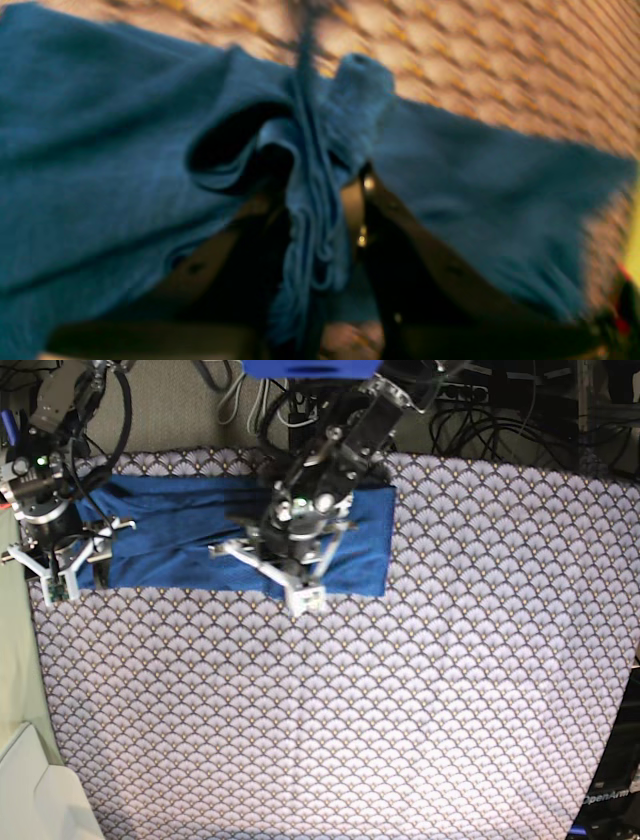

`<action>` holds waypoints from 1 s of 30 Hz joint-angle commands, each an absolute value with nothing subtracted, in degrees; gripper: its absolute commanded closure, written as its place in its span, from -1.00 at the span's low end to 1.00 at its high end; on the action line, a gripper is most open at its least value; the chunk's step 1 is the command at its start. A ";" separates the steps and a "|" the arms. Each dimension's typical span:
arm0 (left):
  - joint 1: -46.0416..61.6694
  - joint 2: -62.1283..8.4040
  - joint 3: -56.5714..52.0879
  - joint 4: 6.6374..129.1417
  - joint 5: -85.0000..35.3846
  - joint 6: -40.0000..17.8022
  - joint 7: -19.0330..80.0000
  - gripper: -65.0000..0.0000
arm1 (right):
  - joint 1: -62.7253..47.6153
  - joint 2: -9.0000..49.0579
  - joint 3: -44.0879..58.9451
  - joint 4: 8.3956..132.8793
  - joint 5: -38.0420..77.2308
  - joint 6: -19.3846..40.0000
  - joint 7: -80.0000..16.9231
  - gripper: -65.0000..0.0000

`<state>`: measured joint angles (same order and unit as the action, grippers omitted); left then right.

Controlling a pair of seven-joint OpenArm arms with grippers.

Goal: Fold the T-shirt properly
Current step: 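Grasp the shirt end with the left gripper and fold it toward the right gripper, then press the folded end down with the left gripper and release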

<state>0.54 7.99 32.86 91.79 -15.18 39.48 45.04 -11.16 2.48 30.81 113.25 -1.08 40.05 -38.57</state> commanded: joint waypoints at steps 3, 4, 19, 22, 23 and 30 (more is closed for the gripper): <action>-0.84 9.00 33.19 89.54 -18.42 40.00 43.74 1.00 | -10.77 2.86 30.99 114.42 -0.13 40.00 -37.41 -0.02; -1.54 9.00 33.27 88.92 -19.47 40.00 43.74 1.00 | -10.77 2.86 30.99 114.42 -0.13 40.00 -37.41 -0.02; -3.12 9.00 33.89 88.40 -21.58 40.00 44.44 0.55 | -10.86 2.86 30.90 114.42 -0.13 40.00 -37.41 -0.03; -3.12 9.00 35.21 88.48 -21.67 40.00 44.44 0.46 | -10.86 2.86 30.90 114.42 -0.13 40.00 -37.41 -0.03; -3.21 9.00 36.62 88.48 -21.67 40.00 44.44 0.46 | -10.86 2.86 30.90 114.42 -0.13 40.00 -37.41 -0.03; -4.26 9.00 37.85 88.48 -21.67 40.00 44.44 0.44 | -10.86 2.86 30.81 114.42 -0.13 40.00 -37.41 -0.03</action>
<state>-3.49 8.21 37.67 87.22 -21.21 39.46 44.82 -11.18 2.37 30.70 113.25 -1.08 40.05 -38.61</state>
